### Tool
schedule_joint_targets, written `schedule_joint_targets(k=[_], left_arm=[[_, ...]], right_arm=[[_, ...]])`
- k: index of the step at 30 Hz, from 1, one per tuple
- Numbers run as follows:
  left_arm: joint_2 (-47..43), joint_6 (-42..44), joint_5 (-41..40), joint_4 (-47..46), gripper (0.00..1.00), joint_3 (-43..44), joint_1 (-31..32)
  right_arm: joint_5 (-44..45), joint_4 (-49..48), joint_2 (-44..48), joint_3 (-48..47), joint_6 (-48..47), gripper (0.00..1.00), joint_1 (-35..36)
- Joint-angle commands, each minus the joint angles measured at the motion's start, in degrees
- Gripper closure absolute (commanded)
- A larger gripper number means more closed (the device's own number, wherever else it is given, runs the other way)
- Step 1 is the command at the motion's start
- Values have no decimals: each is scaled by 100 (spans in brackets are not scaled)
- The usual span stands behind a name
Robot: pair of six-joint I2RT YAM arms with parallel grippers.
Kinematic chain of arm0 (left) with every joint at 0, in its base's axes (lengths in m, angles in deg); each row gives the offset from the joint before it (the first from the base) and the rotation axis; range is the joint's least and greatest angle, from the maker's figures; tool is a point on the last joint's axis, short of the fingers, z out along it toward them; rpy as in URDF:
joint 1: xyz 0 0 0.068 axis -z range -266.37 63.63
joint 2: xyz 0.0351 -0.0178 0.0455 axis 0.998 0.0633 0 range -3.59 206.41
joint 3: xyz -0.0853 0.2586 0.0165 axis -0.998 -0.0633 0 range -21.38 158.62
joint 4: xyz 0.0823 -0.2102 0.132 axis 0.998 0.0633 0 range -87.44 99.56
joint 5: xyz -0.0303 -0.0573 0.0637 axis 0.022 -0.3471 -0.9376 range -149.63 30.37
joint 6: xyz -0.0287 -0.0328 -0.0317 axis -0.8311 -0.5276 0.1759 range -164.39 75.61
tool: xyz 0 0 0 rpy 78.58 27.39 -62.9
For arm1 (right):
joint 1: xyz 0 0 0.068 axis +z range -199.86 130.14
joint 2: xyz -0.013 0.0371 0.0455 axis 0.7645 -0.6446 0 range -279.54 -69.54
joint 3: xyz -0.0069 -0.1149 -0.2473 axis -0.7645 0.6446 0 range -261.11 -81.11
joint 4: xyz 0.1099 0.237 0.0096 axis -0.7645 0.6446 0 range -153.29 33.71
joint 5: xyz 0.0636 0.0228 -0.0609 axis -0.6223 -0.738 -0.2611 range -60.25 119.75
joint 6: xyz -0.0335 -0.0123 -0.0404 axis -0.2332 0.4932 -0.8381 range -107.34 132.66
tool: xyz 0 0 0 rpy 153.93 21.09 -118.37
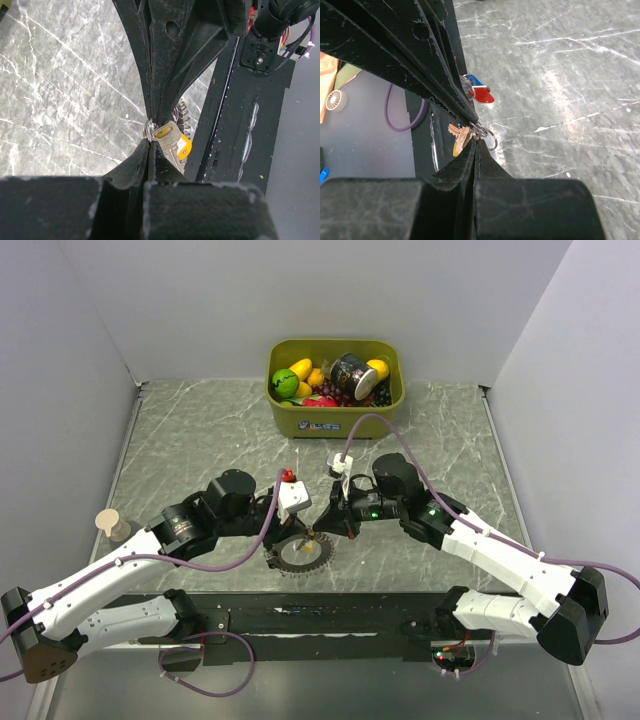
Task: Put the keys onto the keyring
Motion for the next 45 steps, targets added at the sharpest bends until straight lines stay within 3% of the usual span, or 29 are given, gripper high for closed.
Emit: schedule_joint_targets(k=[1,18,26,29,33,36,45], left_arm=[[-262,-22,149,-428,99,177,2],[-482,215,246,-297,99,194,11],[-719,180,307,-831,99,-16,11],[-789,136,369,-1025,99,-113,20],[-798,162,430,-1123,99,-166,20],[-790,232,483,-1114,99,-166,11],[-851,408,667,-1158,99,-210,11]], right_arm=[[353,-80,47,-31,24,100,19],[37,34,109,-110,33,100,-52],[-289,-71,161,-13,-2,100,-52],[-306,-194,328,66,-37,92,-52],[-70,-273,652,180,-72,61,-52],[176,-299,952,250,-177,45,-78],[-113,-800,1682,540,-555,24,-122]])
